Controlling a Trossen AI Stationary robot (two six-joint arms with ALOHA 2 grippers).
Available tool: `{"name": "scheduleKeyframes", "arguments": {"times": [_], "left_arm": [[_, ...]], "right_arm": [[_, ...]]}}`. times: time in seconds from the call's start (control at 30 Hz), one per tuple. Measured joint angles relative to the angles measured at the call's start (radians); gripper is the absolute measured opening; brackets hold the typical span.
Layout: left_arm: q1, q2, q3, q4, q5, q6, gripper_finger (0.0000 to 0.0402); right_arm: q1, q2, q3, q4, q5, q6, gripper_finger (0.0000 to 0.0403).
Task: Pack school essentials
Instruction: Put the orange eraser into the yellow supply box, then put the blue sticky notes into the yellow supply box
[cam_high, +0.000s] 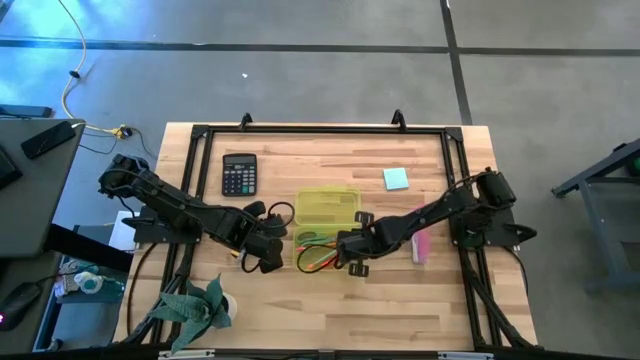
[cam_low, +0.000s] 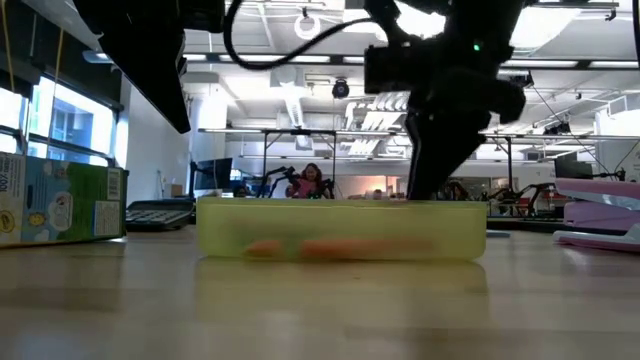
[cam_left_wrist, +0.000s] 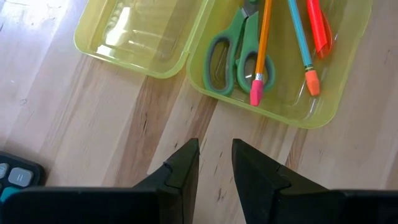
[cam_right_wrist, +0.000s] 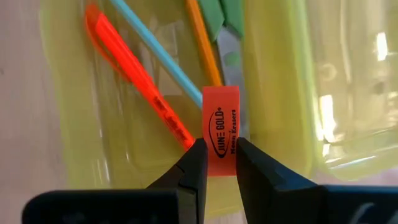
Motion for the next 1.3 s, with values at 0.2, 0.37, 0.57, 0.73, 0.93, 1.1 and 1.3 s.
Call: {"name": "scheduleKeyframes", "arguments": {"times": [0.2, 0.37, 0.57, 0.73, 0.93, 1.1, 1.3], "left_arm": [[0.000, 0.000, 0.000, 0.000, 0.000, 0.000, 0.0086], [0.000, 0.000, 0.000, 0.000, 0.000, 0.000, 0.0086], [0.000, 0.000, 0.000, 0.000, 0.000, 0.000, 0.0086], [0.000, 0.000, 0.000, 0.000, 0.000, 0.000, 0.0085], [0.000, 0.000, 0.000, 0.000, 0.000, 0.000, 0.0086], [0.000, 0.000, 0.000, 0.000, 0.000, 0.000, 0.0085], [0.000, 0.000, 0.000, -0.001, 0.002, 0.000, 0.0086]], "right_arm": [[-0.014, 0.000, -0.037, 0.048, -0.029, 0.001, 0.0055], [-0.014, -0.001, -0.038, 0.060, -0.029, 0.010, 0.0055], [-0.015, -0.001, -0.038, 0.058, -0.029, 0.017, 0.0074], [-0.015, -0.001, -0.038, 0.057, -0.029, 0.017, 0.0121], [-0.016, -0.002, -0.038, 0.053, -0.030, 0.034, 0.0163], [-0.016, -0.003, -0.038, 0.032, -0.034, 0.036, 0.0167], [-0.016, -0.040, -0.035, -0.016, -0.026, 0.058, 0.0154]]}}
